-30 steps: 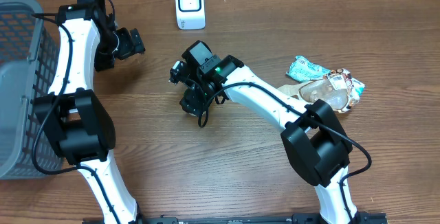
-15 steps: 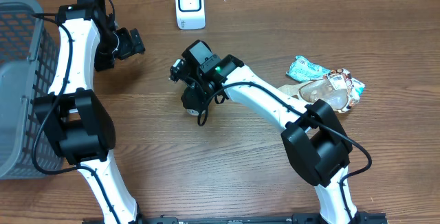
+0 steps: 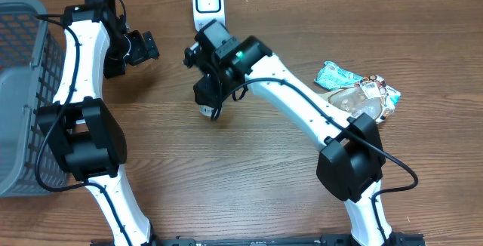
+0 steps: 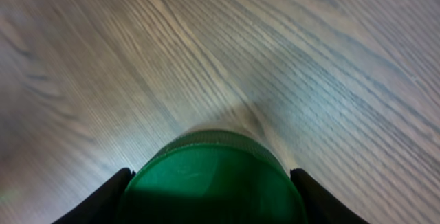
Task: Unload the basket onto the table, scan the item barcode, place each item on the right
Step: 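Lift the jar and tilt it toward the scanner with the right gripper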
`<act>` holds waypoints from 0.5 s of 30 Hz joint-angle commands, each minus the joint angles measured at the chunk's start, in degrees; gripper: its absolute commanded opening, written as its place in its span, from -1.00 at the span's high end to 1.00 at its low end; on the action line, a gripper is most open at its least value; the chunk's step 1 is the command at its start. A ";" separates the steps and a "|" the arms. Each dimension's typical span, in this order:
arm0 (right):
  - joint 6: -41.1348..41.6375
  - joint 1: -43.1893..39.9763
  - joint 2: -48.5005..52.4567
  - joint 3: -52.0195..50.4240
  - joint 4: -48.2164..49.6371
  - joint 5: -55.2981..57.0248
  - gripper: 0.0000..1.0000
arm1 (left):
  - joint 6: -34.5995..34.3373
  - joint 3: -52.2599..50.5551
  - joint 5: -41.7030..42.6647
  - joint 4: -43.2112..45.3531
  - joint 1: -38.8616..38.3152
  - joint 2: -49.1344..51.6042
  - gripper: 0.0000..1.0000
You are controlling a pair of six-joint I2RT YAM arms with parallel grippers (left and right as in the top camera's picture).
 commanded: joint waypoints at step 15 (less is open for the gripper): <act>1.88 -15.47 -3.15 13.53 -11.52 -39.98 0.45 | -0.39 0.81 -0.81 0.22 -0.31 0.59 -0.99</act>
